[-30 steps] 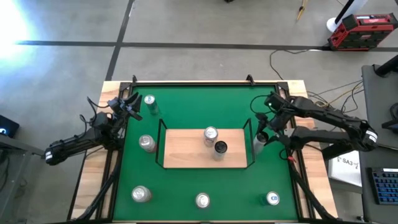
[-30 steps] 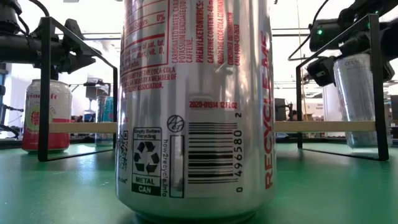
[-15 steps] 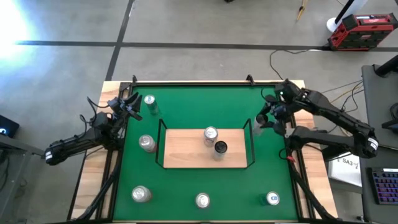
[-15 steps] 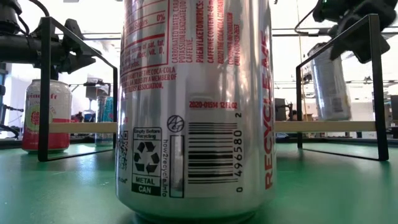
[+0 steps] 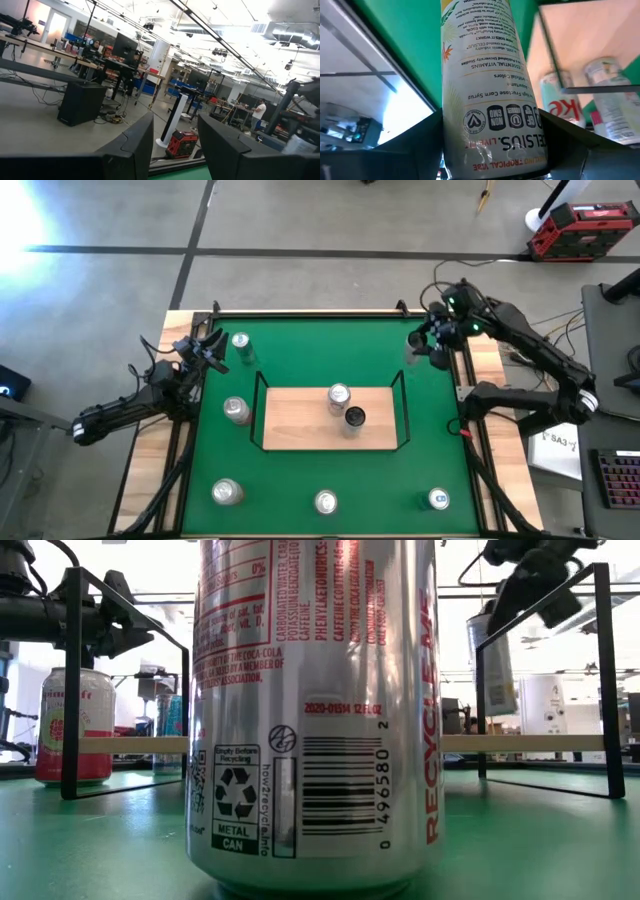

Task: Place canned beverage on shelf
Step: Put the white-yellow soda can on the shelf

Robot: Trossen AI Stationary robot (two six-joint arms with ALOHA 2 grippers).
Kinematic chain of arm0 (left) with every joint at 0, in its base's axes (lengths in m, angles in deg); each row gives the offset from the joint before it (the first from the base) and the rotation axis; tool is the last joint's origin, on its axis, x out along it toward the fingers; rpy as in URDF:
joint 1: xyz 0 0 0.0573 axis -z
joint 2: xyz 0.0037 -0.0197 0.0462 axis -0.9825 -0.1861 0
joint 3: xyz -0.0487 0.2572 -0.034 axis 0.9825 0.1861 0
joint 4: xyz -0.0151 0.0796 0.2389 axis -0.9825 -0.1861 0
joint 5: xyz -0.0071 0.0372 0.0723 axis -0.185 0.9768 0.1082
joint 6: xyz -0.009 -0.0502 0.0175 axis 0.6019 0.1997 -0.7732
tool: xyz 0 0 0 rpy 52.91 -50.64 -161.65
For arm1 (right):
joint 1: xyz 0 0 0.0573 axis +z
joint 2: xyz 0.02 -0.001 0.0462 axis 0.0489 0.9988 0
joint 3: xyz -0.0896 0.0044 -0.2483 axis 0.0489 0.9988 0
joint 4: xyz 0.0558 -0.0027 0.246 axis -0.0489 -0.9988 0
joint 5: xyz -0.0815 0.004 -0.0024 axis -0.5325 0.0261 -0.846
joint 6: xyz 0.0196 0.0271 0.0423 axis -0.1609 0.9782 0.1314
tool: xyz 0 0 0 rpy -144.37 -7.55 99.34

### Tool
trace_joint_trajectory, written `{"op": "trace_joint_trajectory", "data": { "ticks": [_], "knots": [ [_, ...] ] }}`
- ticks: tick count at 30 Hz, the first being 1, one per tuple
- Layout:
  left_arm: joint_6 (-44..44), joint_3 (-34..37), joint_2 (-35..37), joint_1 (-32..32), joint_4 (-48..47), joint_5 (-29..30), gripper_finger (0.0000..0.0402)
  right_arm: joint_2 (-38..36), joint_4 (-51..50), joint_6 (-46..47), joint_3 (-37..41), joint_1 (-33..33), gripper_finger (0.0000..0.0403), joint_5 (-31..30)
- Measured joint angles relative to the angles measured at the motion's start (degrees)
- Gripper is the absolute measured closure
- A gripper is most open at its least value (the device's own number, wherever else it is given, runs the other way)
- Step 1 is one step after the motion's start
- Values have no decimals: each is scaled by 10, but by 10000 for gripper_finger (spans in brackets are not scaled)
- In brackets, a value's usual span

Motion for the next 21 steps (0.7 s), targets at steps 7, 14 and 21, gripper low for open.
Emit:
{"op": "trace_joint_trajectory", "data": {
  "ticks": [7, 14, 21],
  "knots": [
    [0, 0, 0, 0, 0, 0, 264, 122, 2, -80, -93, -7, 140, 27],
    [0, 0, 0, 0, 0, 0, 264, 234, 2, -178, -183, -5, 140, 123],
    [0, 0, 0, 0, 0, 0, 264, 295, -31, -269, -185, 18, 140, 253]
  ]
}}
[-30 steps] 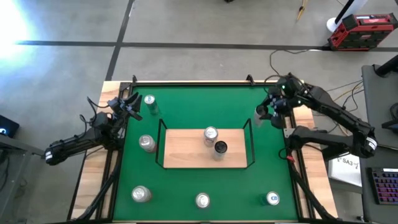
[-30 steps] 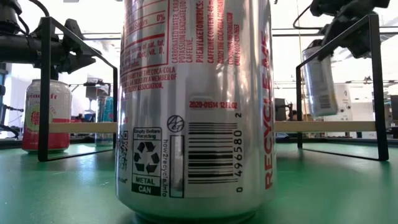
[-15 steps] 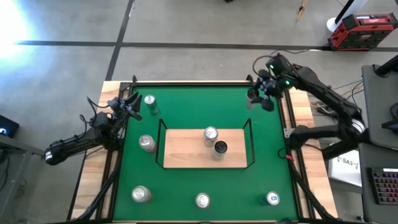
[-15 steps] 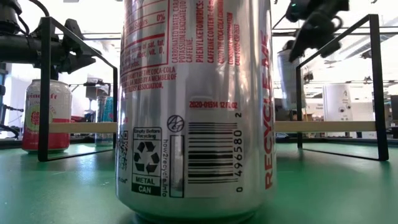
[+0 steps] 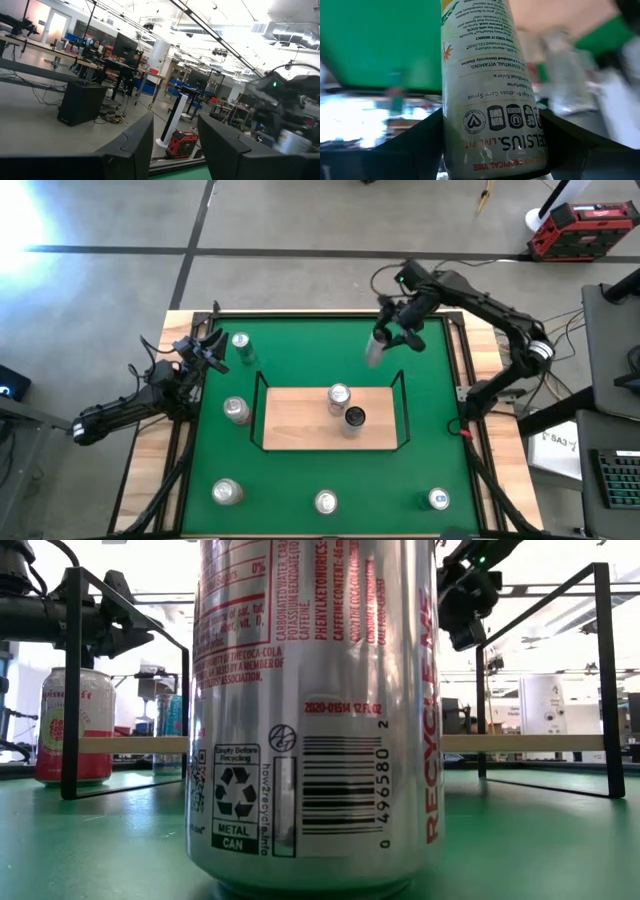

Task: Place canned beverage on shelf
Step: Put the white-yellow soda can on the shelf

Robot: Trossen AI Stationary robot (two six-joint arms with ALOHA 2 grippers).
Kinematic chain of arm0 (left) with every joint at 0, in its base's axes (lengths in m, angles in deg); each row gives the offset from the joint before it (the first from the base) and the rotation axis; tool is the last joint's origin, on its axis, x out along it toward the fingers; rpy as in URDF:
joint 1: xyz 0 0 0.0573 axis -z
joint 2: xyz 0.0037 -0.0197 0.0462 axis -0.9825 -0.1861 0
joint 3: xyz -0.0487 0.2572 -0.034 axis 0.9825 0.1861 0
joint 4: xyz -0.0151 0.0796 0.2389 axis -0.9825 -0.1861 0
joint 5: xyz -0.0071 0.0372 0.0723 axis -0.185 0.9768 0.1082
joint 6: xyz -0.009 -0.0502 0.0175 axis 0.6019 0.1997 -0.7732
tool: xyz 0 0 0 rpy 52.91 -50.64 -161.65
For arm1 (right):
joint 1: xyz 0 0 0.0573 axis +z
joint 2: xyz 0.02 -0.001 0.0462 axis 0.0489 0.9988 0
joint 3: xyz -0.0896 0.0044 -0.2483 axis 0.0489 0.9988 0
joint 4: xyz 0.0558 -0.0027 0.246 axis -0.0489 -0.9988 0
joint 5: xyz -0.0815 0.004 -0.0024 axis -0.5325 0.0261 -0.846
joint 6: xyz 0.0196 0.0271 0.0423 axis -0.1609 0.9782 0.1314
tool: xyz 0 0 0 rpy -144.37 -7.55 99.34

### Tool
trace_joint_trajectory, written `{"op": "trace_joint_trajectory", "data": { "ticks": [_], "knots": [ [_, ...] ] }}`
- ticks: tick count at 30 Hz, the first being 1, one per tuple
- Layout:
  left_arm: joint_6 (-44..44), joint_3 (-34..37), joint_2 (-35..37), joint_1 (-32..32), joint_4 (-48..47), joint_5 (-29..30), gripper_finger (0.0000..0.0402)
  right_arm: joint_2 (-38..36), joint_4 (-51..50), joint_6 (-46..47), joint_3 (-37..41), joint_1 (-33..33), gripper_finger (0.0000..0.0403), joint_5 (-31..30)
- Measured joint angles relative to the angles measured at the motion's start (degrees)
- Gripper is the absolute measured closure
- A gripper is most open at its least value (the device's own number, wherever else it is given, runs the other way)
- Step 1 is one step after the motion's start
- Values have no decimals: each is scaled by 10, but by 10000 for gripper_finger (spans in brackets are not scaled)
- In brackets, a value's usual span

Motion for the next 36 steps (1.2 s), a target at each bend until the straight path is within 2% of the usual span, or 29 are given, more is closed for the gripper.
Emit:
{"op": "trace_joint_trajectory", "data": {
  "ticks": [3, 6, 16, 23, 36],
  "knots": [
    [0, 0, 0, 0, 0, 0, 264, 12, -31, -45, 6, 18, 140, 48],
    [0, 0, 0, 0, 0, 0, 264, 16, -44, -88, 6, 38, 140, 64],
    [0, 0, 0, 0, 0, 0, 264, 8, -79, -92, 7, 139, 140, 13],
    [0, 0, 0, 0, 0, 0, 264, 19, -76, -97, 7, 190, 140, 1],
    [0, 0, 0, 0, 0, 0, 264, 59, -69, -115, 8, 216, 140, -9]
  ]
}}
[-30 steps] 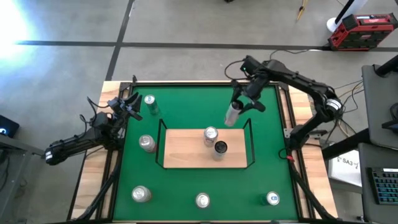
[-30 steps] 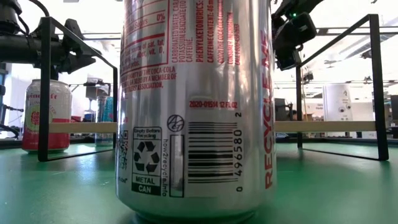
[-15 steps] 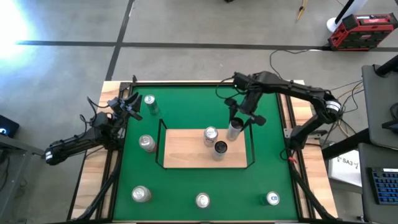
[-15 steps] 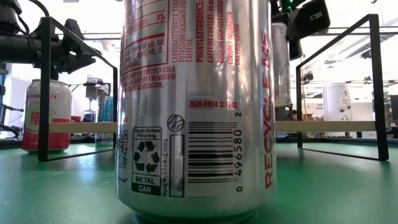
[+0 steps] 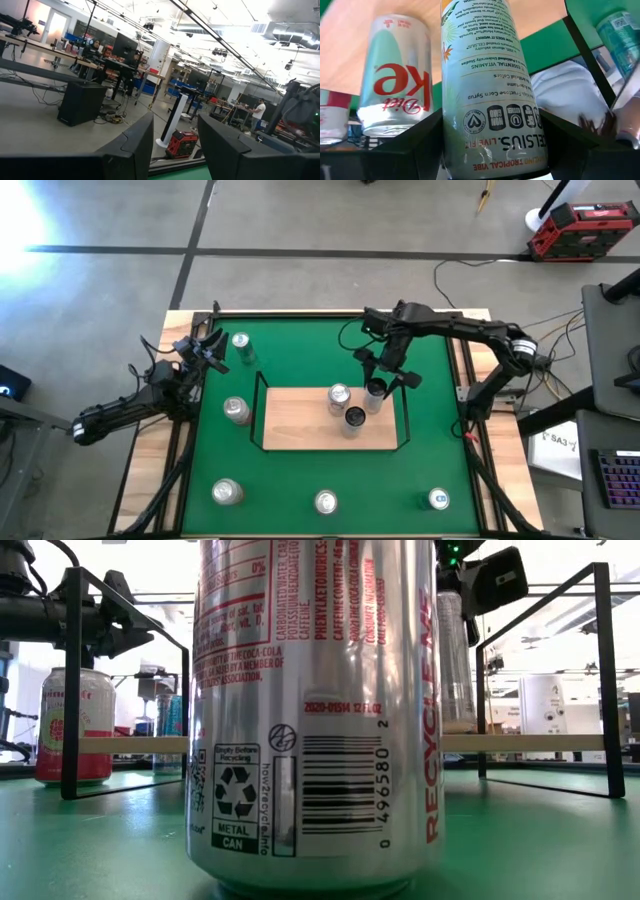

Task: Place canned beverage on shelf
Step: Put the white-yellow soda can on the shelf

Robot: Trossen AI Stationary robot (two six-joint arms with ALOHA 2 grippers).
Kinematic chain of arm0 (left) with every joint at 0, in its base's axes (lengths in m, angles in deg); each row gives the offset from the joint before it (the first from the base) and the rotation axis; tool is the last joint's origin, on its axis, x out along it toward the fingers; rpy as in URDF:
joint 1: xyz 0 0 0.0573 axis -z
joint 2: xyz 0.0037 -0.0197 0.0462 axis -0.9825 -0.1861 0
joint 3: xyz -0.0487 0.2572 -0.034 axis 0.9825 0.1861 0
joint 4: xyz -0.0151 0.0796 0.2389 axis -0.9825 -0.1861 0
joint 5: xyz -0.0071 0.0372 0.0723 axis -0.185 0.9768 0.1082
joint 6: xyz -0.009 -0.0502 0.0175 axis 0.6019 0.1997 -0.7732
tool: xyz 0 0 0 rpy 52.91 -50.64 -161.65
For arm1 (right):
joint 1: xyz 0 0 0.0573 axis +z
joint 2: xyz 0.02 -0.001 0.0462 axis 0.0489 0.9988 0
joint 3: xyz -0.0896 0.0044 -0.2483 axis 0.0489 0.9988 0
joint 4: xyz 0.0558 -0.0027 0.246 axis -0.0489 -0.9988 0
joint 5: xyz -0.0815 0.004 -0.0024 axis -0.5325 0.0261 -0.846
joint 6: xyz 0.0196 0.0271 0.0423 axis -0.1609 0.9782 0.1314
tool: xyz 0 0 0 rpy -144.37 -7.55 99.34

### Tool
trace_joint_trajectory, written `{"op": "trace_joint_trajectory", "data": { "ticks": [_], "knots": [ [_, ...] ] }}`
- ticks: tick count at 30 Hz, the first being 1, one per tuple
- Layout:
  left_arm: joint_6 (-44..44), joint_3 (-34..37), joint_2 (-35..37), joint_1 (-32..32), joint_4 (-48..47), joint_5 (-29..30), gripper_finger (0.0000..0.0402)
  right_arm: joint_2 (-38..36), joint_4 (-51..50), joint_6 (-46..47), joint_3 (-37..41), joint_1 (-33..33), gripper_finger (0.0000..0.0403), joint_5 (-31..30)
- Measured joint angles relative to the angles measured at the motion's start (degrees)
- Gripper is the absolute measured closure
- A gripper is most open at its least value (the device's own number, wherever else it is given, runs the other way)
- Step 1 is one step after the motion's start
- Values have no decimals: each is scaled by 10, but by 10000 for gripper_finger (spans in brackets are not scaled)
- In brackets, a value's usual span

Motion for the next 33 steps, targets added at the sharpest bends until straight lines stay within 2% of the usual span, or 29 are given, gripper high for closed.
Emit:
{"op": "trace_joint_trajectory", "data": {
  "ticks": [7, 21, 29, 33],
  "knots": [
    [0, 0, 0, 0, 0, 0, 264, 14, 1, -48, 0, 0, 135, 1],
    [0, 0, 0, 0, 0, 0, 264, 7, 0, -42, 0, 5, 51, 11],
    [0, 0, 0, 0, 0, 0, 264, -34, -6, -44, 0, -40, 39, 27],
    [0, 0, 0, 0, 0, 0, 264, -52, -28, -46, 0, -82, 39, 9]
  ]
}}
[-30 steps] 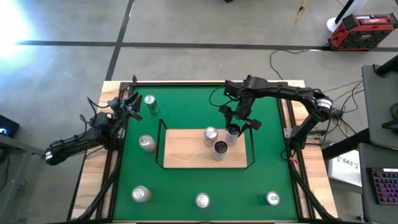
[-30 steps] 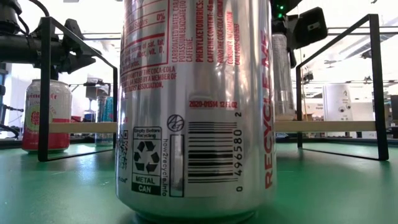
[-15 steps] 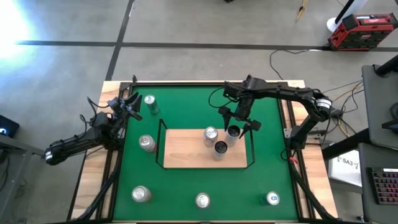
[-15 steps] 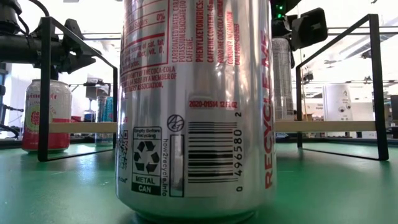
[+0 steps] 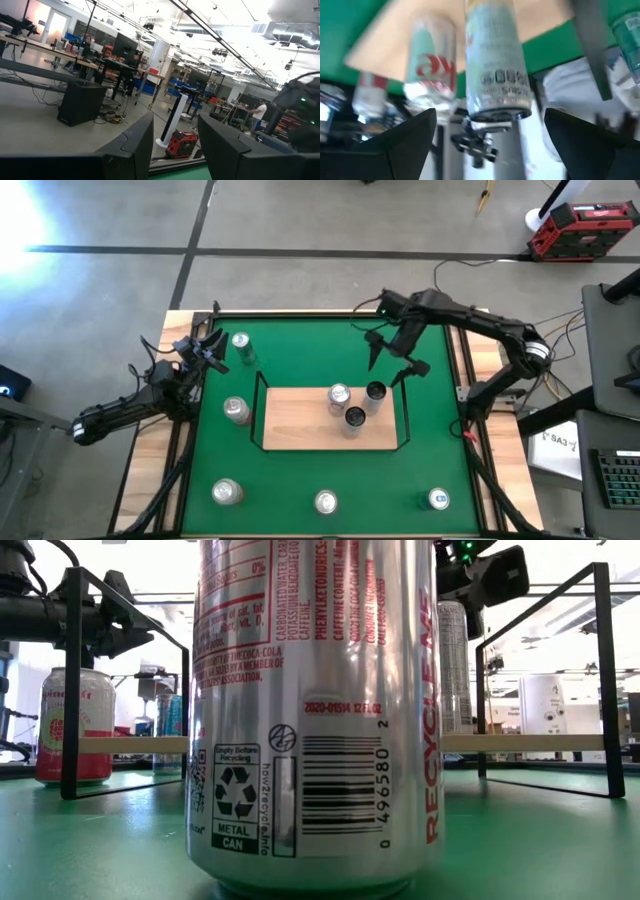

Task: Place canned beverage on shelf
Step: Put the white-yellow soda can on the shelf

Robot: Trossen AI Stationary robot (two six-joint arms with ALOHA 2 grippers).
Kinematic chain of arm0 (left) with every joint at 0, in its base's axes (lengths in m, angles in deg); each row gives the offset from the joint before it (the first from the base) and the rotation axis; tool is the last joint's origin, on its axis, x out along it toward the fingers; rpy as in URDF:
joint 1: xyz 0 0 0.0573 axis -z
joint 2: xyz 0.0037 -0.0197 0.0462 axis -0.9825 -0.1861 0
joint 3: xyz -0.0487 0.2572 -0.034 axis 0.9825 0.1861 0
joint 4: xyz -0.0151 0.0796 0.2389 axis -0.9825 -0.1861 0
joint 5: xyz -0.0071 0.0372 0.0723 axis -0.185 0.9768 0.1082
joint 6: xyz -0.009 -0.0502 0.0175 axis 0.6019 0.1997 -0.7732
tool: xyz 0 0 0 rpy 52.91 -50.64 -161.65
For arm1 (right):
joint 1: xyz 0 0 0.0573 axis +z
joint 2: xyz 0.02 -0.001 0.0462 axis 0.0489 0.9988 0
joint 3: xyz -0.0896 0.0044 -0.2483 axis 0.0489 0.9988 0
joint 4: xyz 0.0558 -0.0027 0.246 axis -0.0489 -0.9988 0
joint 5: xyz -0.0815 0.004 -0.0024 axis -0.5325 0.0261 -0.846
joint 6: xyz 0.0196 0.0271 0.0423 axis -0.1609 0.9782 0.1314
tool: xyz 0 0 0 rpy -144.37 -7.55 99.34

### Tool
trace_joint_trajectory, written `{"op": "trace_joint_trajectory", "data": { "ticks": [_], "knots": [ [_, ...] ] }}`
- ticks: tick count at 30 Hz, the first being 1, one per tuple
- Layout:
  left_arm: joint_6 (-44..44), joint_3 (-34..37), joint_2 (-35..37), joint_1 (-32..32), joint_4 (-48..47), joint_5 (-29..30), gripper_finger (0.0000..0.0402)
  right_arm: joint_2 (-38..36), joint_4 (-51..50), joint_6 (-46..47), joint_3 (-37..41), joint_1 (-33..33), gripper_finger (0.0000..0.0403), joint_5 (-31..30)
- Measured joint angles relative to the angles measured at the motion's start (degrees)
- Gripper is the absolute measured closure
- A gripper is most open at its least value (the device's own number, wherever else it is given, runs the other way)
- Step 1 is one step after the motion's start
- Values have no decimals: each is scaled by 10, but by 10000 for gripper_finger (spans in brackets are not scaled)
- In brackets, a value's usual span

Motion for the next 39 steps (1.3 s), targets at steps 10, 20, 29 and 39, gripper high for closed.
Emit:
{"op": "trace_joint_trajectory", "data": {
  "ticks": [10, 20, 29, 39],
  "knots": [
    [0, 0, 0, 0, 0, 0, 264, -52, -143, 25, 0, -106, 39, -54],
    [0, 0, 0, 0, 0, 0, 264, -209, -190, 260, 59, -84, 39, -128],
    [0, 0, 0, 0, 0, 0, 264, -354, -168, 460, 193, 9, 39, -127],
    [0, 0, 0, 0, 0, 0, 264, -421, -77, 568, 305, 112, 39, -128]
  ]
}}
